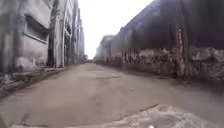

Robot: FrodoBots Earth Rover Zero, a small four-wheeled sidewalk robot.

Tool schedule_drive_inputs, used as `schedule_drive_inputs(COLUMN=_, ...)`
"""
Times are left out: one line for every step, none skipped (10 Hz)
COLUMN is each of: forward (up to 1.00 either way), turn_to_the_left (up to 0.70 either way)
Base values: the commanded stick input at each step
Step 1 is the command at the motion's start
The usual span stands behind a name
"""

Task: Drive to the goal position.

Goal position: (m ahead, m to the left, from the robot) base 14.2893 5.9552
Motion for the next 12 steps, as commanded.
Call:
schedule_drive_inputs(forward=0.5, turn_to_the_left=0.23)
schedule_drive_inputs(forward=0.5, turn_to_the_left=0.48)
schedule_drive_inputs(forward=0.5, turn_to_the_left=0.25)
schedule_drive_inputs(forward=0.5, turn_to_the_left=0.0)
schedule_drive_inputs(forward=0.5, turn_to_the_left=0.0)
schedule_drive_inputs(forward=0.5, turn_to_the_left=0.0)
schedule_drive_inputs(forward=0.5, turn_to_the_left=0.0)
schedule_drive_inputs(forward=0.5, turn_to_the_left=0.0)
schedule_drive_inputs(forward=0.5, turn_to_the_left=0.0)
schedule_drive_inputs(forward=0.5, turn_to_the_left=0.0)
schedule_drive_inputs(forward=0.5, turn_to_the_left=0.0)
schedule_drive_inputs(forward=0.5, turn_to_the_left=0.0)
